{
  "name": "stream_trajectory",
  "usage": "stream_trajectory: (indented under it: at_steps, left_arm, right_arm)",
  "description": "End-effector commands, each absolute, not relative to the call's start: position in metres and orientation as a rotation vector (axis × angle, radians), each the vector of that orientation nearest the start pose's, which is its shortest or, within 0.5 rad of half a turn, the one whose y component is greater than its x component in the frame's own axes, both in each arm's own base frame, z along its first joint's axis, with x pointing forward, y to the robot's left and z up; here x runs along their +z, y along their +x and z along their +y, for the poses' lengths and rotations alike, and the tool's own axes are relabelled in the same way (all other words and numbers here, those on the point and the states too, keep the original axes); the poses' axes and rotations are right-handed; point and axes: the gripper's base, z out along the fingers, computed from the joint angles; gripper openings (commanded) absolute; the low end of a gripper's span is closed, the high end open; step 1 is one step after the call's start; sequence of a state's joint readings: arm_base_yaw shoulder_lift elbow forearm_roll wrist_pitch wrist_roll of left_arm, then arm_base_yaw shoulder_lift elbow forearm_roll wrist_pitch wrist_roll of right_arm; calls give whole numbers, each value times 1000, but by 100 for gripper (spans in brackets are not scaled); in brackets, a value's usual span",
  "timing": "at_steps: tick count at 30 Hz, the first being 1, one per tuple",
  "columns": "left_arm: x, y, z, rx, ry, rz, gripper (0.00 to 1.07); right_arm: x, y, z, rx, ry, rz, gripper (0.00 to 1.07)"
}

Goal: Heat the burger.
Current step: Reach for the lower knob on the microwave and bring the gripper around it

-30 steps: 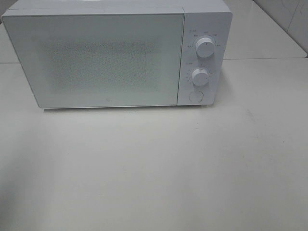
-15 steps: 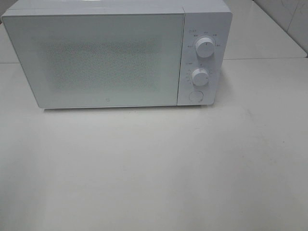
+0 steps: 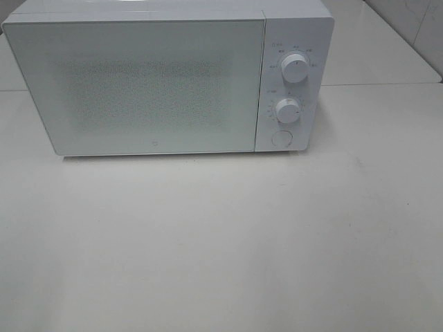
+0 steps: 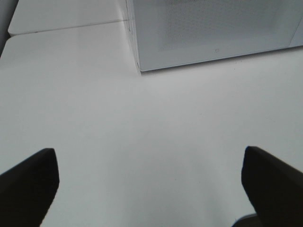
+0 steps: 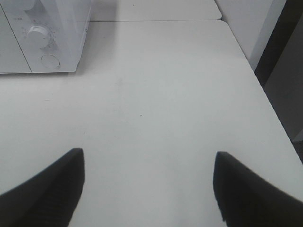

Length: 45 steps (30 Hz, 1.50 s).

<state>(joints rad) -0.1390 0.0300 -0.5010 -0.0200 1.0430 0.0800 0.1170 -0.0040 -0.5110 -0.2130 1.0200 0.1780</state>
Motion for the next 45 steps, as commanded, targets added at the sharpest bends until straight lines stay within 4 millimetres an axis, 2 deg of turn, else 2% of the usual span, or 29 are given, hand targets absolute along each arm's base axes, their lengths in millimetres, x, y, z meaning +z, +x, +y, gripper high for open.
stream_trajectory:
  at_steps: [1,5,14,21,28,36,45]
  left_arm:
    - [278,-9,-1,-65,197,1982,98]
    - [279,-9,-2,-22,131,1989,98]
    - [279,-9,-2,-20,129,1989,98]
    - [279,-9,-2,-17,129,1990,98]
    - [279,-9,-2,-17,129,1990,98]
    - [279,-9,-2,-17,129,1990,98]
    - [279,-9,-2,-17,129,1990,98]
  right_arm:
    - [284,-8,-17,-61,74,1943,73]
    - [284,-8,-17,-61,74,1943,73]
    - [284,-8,-18,-66,75,1940,73]
    - [300,-8,-17,-62,71,1892,74]
    - [310,16,-15,-89,43,1903,79]
    - [321,34,-11,-77,10,1831,79]
    - [330,63,-5,-58,-29,1789,77]
